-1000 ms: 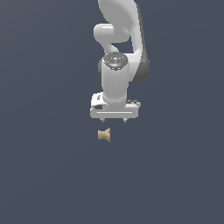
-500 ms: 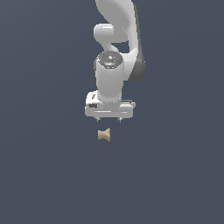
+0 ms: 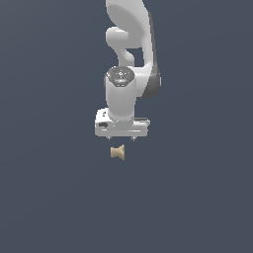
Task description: Pick up the object and move it to a goal position.
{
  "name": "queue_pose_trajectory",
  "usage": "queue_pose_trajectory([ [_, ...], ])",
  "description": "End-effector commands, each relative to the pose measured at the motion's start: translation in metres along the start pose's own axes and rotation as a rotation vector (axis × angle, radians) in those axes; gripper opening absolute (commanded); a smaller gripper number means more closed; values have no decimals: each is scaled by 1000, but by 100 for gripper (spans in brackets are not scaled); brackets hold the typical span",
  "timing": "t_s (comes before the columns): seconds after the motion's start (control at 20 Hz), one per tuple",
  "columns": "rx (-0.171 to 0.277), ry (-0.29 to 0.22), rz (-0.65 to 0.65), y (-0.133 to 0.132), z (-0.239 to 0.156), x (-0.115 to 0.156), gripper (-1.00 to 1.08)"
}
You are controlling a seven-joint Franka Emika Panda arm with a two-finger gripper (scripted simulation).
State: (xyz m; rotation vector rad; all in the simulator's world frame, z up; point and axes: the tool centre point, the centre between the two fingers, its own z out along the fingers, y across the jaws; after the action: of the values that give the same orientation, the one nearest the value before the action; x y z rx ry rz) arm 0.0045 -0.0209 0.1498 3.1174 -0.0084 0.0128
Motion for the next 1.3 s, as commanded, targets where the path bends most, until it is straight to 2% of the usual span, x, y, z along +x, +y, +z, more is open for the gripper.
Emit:
queue_pose_trajectory([
  [0.0, 6, -3, -4, 5, 14, 2, 100],
  [0.5, 24, -8, -18, 20, 58, 5, 100],
  [0.85, 23, -9, -17, 21, 64, 4, 100],
  [1.25, 24, -8, -18, 20, 102, 3, 100],
])
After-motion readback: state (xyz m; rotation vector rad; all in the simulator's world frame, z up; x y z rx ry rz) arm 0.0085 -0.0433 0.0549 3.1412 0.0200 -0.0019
